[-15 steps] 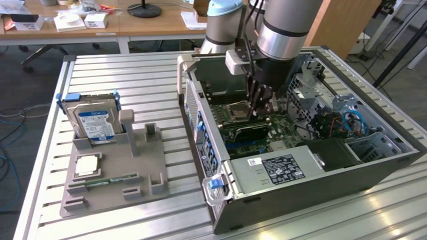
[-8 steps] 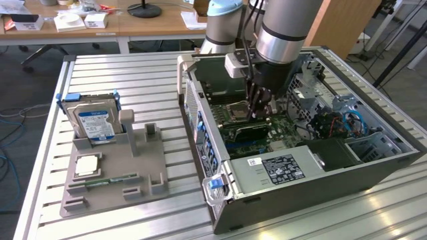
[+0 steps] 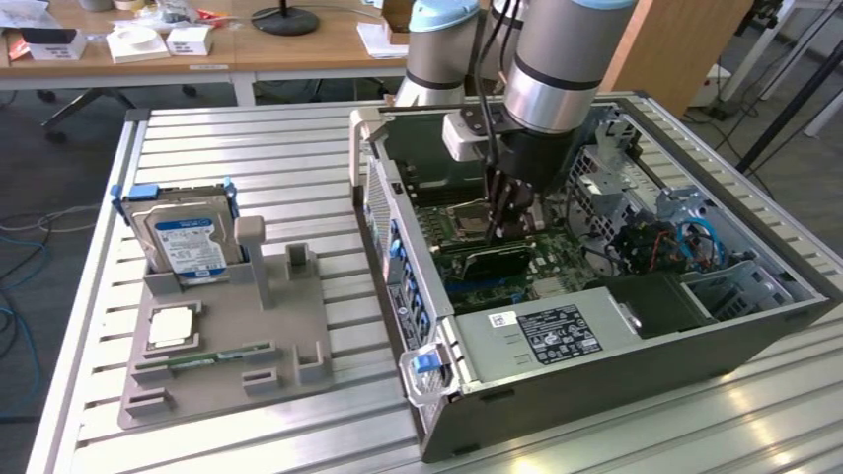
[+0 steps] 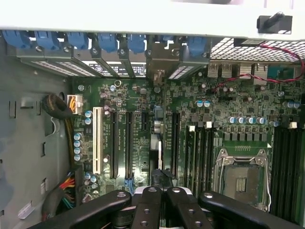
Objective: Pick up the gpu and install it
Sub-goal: 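Press down on the gpu until it lock into place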
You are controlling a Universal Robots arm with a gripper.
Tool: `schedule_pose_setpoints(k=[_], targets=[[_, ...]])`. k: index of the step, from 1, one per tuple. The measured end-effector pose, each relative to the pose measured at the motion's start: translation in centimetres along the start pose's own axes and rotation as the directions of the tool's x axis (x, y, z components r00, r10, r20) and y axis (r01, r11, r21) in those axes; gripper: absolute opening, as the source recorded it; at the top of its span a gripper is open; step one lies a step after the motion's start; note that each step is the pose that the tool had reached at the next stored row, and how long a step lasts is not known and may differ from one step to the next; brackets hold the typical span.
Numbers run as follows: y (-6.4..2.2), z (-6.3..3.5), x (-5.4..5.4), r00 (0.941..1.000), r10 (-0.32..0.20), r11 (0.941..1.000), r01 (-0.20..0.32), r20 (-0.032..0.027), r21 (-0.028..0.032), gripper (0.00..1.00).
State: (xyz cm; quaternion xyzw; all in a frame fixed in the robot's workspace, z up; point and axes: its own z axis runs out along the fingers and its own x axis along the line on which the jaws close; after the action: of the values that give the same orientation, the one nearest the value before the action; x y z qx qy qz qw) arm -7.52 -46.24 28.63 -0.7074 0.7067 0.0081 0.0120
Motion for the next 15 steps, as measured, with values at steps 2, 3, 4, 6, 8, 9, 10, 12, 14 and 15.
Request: schedule_pose_setpoints(k=[2,3,4,6,8,9,10,12,14,15], targets=[[0.00,0.00,0.00,1.0000,0.000,1.0000,0.000,-0.0002,-0.0001,0.10],[0.00,0.00,0.00,1.0000,0.000,1.0000,0.000,-0.0002,-0.0001,0.10],[0.00,0.04,-0.02,1.0000,0.000,1.0000,0.000,0.0001,0.0001,0.10],[0.01,0.10,-0.15,1.0000,0.000,1.0000,0.000,0.0002,0.0001,0.10],[-0.01,0.12,-0.22,1.0000,0.000,1.0000,0.000,0.0001,0.0000,0.10],[0.00,0.12,-0.22,1.0000,0.000,1.0000,0.000,0.0001,0.0000,0.10],[0.00,0.12,-0.22,1.0000,0.000,1.0000,0.000,-0.0001,-0.0001,0.10],[0.00,0.29,-0.22,1.0000,0.000,1.0000,0.000,0.0001,0.0000,0.10],[0.01,0.43,-0.21,1.0000,0.000,1.0000,0.000,0.0000,0.0000,0.10],[0.00,0.50,-0.21,1.0000,0.000,1.0000,0.000,0.0000,0.0000,0.10]])
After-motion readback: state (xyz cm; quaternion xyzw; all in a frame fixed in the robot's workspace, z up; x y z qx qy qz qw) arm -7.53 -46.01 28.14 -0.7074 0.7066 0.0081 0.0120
